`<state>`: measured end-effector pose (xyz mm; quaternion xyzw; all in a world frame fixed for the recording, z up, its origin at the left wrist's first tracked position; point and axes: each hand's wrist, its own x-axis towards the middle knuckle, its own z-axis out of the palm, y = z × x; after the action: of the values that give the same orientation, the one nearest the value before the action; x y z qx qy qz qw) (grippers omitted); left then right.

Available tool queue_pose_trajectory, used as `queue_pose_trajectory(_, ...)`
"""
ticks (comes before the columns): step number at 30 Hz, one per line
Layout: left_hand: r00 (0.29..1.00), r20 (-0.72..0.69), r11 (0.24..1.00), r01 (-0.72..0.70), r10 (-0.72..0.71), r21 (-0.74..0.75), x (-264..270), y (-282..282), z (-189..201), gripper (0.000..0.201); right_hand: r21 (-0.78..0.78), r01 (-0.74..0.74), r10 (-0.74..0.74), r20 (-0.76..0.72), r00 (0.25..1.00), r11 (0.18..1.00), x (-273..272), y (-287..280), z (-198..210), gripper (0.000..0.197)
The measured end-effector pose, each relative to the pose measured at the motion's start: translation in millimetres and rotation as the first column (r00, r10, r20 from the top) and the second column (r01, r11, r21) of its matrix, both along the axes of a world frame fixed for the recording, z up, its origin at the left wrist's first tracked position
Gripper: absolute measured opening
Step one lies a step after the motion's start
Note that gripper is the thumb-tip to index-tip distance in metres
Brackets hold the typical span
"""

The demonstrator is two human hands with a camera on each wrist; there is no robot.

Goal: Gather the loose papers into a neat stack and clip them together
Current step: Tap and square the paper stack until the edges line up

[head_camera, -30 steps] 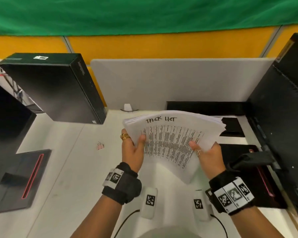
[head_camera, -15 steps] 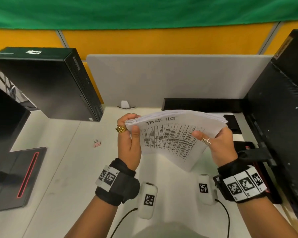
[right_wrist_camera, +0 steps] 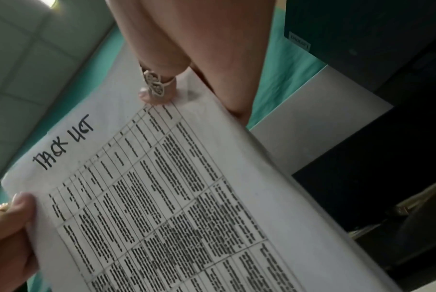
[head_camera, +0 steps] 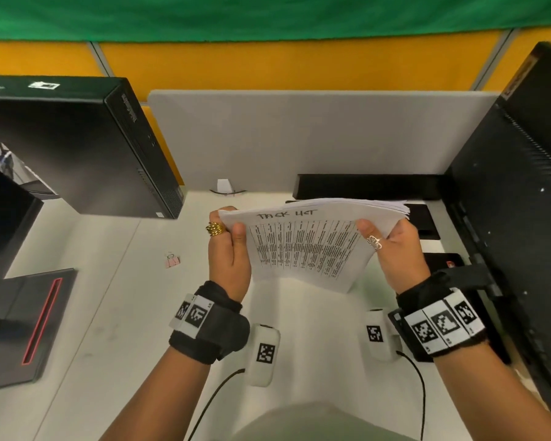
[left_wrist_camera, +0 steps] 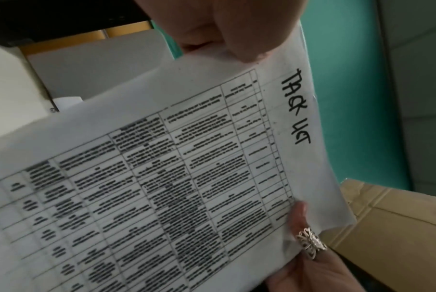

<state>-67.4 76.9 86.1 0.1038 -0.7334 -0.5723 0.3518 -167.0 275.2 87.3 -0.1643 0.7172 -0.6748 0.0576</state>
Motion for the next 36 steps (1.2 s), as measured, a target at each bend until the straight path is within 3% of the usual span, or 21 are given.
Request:
queue_pose_trajectory(5,1.0,-0.011,1.0,-0.016,0.016,0.019,-3.7,-3.9,-0.4,0.013,-0.042,-0.007,0.008,0.016,1.0,0.999,3.9,-0.6,1.0,0.025)
queue_pose_trajectory(9,1.0,-0.009,1.0,-0.027,0.027,0.007,-4.4,-5.2,-1.1,0.014,-0.102,0.023,-0.038,-0.148,0.988,0.995,8.9,-2.1,16.7,0.015)
queue_pose_trajectory(13,0.999,-0.03,0.999,-0.022,0.023,0.036,-5.4,-4.7,0.1,0.015,-0.134,0.072,-0.095,-0.173,0.98,0.988,4.9,-4.0,25.6,0.018)
queue_pose_trajectory(17,0.998,-0.043,0.984,0.051,-0.044,0.172,-7.5,-3.7,9.4,0.011,-0.142,0.078,-0.097,-0.132,0.986,0.987,5.1,-7.8,27.3,0.024)
queue_pose_trajectory(19,0.998,-0.038,0.953,0.064,-0.055,0.297,-9.0,0.0,18.4,0.019,-0.143,0.1,-0.118,-0.129,0.985,0.985,5.9,-9.7,27.7,0.023)
queue_pose_trajectory(21,0.999,-0.048,0.916,0.029,-0.01,0.401,-10.5,4.0,23.6,0.03,-0.136,0.13,-0.148,-0.135,0.98,0.982,8.2,-11.5,27.8,0.022)
queue_pose_trajectory(24,0.993,-0.065,0.89,-0.057,0.097,0.452,-10.9,6.9,24.8,0.031,-0.119,0.179,-0.195,-0.145,0.97,0.977,12.1,-14.3,28.9,0.021)
queue_pose_trajectory(31,0.956,-0.076,0.908,-0.242,0.283,0.341,-19.1,1.4,34.0,0.031,-0.067,0.255,-0.263,-0.214,0.941,0.965,10.7,-20.2,35.7,0.019)
queue_pose_trajectory(36,0.921,-0.293,0.955,-0.196,0.257,0.223,-11.9,8.4,63.2,0.028,-0.177,0.273,-0.323,-0.395,0.86,0.945,14.3,-20.3,65.7,0.026)
